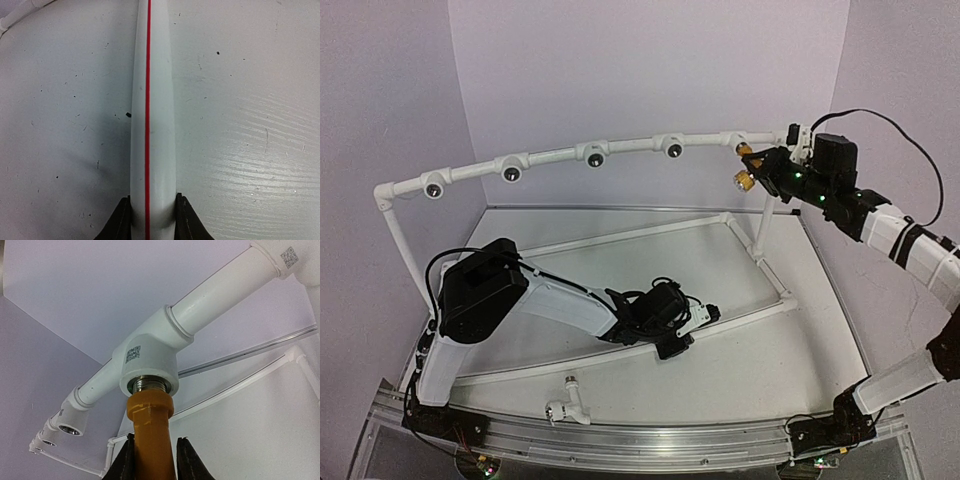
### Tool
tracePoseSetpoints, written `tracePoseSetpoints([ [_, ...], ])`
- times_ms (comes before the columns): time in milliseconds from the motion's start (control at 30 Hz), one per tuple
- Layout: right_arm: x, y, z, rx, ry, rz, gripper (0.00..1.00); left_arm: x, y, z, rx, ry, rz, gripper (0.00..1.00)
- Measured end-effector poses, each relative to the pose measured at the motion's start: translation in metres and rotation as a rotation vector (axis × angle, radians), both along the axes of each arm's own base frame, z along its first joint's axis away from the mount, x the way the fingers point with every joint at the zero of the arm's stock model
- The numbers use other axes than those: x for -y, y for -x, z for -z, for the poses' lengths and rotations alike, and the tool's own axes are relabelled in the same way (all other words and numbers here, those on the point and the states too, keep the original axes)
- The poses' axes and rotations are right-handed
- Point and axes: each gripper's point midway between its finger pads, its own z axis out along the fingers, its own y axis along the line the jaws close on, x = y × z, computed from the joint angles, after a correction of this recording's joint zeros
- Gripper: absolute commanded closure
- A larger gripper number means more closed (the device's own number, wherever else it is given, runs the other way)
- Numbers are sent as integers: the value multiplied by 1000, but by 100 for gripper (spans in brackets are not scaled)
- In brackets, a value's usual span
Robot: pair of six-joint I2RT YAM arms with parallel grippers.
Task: Install the water faucets
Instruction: Screw the water faucet onto the adaptor.
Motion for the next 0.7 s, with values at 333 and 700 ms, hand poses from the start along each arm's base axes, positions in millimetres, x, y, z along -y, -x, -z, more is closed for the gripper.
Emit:
tracePoseSetpoints([
  [333,-2,-3,0,-39,-137,4,100,1,-2,0,10,3,-5,100],
  [700,-6,-8,-1,-76,-317,6,100,3,-5,0,21,1,-13,100],
])
